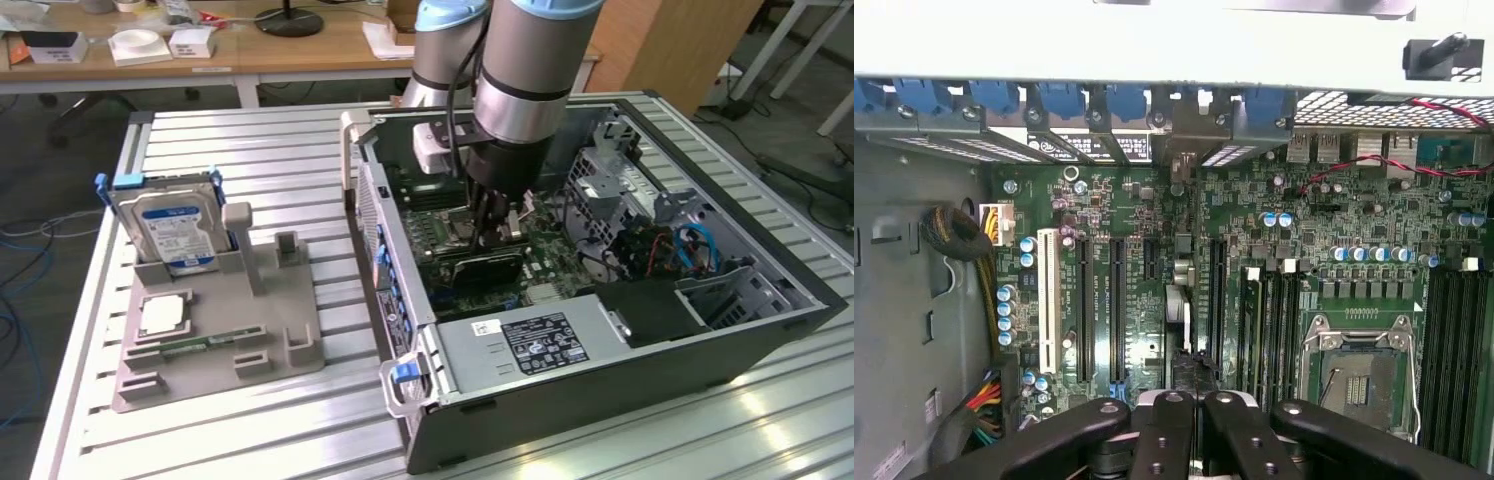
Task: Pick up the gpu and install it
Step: 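Insert the gpu into the slot, then press down on the gpu until it lock into place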
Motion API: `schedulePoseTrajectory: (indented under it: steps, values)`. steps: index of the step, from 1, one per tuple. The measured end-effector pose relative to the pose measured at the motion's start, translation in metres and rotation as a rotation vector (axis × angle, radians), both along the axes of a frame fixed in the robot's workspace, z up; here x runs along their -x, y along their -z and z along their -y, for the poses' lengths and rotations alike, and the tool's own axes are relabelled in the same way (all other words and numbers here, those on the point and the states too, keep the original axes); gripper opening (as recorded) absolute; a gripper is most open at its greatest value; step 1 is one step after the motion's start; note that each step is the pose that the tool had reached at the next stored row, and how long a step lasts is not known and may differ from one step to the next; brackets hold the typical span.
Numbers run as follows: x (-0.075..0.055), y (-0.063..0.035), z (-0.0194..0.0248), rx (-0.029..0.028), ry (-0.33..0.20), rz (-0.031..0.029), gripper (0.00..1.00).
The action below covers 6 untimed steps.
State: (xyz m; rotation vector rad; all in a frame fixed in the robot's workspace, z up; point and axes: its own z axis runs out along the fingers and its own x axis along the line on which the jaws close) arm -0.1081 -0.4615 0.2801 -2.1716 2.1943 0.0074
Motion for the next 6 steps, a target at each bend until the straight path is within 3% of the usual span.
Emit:
schedulePoseTrajectory:
  steps: [6]
  values:
    - [0.0000,0.0000,0.0000,0.0000,0.000,0.0000,0.10]
